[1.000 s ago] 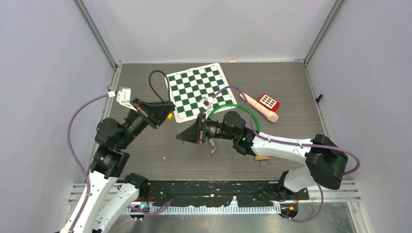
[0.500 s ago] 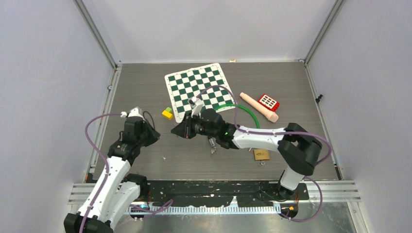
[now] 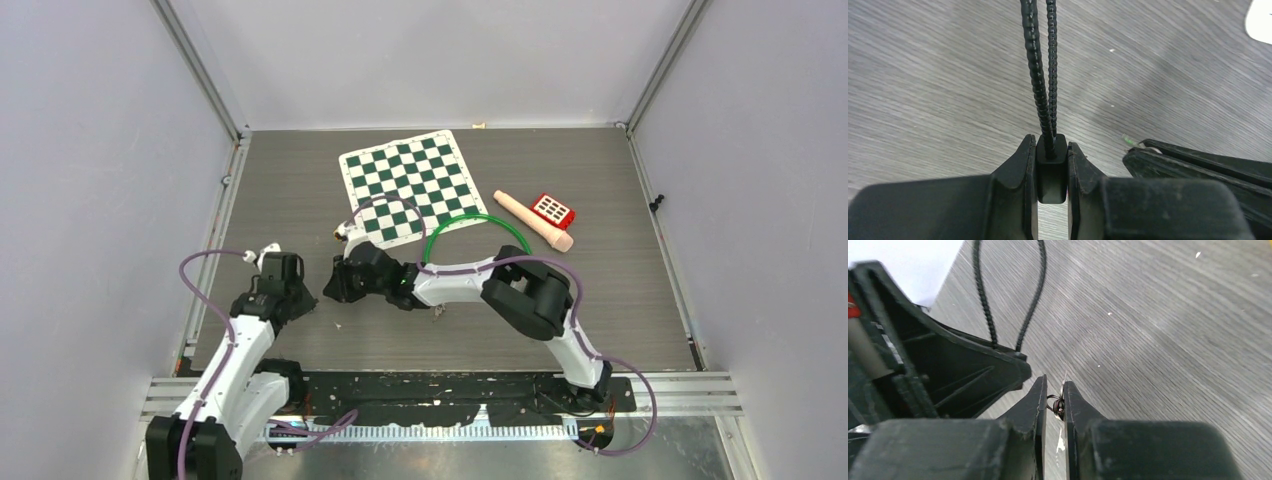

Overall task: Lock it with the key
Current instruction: Place the key at the center of the board.

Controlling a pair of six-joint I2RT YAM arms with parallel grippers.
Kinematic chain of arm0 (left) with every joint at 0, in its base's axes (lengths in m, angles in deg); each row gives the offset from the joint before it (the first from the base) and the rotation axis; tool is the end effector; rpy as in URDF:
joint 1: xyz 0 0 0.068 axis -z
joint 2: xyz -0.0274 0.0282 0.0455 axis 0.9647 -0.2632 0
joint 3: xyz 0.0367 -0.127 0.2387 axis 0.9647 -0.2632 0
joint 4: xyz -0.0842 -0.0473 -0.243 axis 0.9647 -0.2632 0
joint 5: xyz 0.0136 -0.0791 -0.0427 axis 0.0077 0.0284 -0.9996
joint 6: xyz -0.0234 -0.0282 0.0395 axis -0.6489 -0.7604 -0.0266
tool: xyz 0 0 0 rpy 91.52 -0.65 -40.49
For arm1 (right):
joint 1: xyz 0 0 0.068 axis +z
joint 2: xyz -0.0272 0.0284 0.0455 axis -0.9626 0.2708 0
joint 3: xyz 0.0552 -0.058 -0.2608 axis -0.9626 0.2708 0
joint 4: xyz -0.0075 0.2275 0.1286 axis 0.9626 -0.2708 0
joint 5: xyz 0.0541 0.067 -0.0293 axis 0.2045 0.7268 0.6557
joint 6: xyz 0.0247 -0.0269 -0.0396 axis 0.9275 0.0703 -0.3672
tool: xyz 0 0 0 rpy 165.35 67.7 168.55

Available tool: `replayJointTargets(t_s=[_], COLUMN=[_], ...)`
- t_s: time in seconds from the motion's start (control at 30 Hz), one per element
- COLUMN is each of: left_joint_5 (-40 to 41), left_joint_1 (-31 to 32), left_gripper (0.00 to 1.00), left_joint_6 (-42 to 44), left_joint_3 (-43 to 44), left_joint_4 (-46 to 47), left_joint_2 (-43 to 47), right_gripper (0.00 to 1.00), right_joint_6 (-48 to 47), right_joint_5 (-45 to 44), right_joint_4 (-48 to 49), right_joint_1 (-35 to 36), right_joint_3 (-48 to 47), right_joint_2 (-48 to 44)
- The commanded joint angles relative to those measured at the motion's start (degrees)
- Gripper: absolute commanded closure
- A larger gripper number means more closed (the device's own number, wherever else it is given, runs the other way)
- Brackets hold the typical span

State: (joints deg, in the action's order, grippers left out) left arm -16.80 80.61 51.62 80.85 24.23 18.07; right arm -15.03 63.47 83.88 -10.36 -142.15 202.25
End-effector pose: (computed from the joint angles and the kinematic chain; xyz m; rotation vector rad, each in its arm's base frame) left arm 0.1514 -0.0105 0.1866 -0.7329 2.4136 -0.1166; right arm 0.2075 0.4276 0.1688 -0.5620 2.1363 1.1045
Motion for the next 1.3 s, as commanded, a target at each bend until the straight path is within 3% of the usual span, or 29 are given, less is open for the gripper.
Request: replayJointTargets(t_s=[0.0, 0.07, 0.23, 0.37, 0.7, 0.9, 1.1, 1.27], left_joint_5=[7.86, 8.32, 10.39, 10.69, 16.71, 19.79, 8.45, -3.34], left_joint_1=[-0.44, -0.45, -0.43, -0.46, -0.5, -0.44, -0.5, -0.43], left_gripper=[0.99, 0.94, 0.68, 0.53, 0.51, 0.48, 0.4, 0.36], left_joint_6=[0.28, -0.2, -2.48, -3.59, -5.57, -6.18, 0.03, 3.33], left_joint_3=[0.72, 1.06, 1.49, 1.97, 7.73, 11.28, 12.34, 12.3], left_joint_4=[0.47, 0.09, -0.35, -1.06, -8.72, -12.59, -6.81, -1.87], left_joint_2=[-2.12, -3.36, -5.51, -4.41, 5.17, 11.19, 15.59, 15.82], right_gripper=[0.95, 0.95, 0.95, 0.9, 0.62, 0.53, 0.48, 0.44], right_joint_6=[-0.93, -0.71, 0.12, 0.44, 5.39, 8.23, 7.91, 2.77], right_joint_5=[-2.3, -2.3, 0.44, 2.9, 12.07, 13.94, 8.97, -3.94], right_joint_4=[-2.68, -3.23, -4.0, -4.6, 1.24, 5.0, 0.01, -11.33], right_joint_1=[0.87, 1.08, 1.2, 1.21, 0.42, -1.06, -5.8, -11.47], right_joint_3=[-5.74, -6.89, -9.25, -10.72, -8.99, -6.06, 3.76, 15.78], right_joint_2=[3.45, 4.7, 8.03, 9.0, 6.9, 4.54, -6.88, -20.29])
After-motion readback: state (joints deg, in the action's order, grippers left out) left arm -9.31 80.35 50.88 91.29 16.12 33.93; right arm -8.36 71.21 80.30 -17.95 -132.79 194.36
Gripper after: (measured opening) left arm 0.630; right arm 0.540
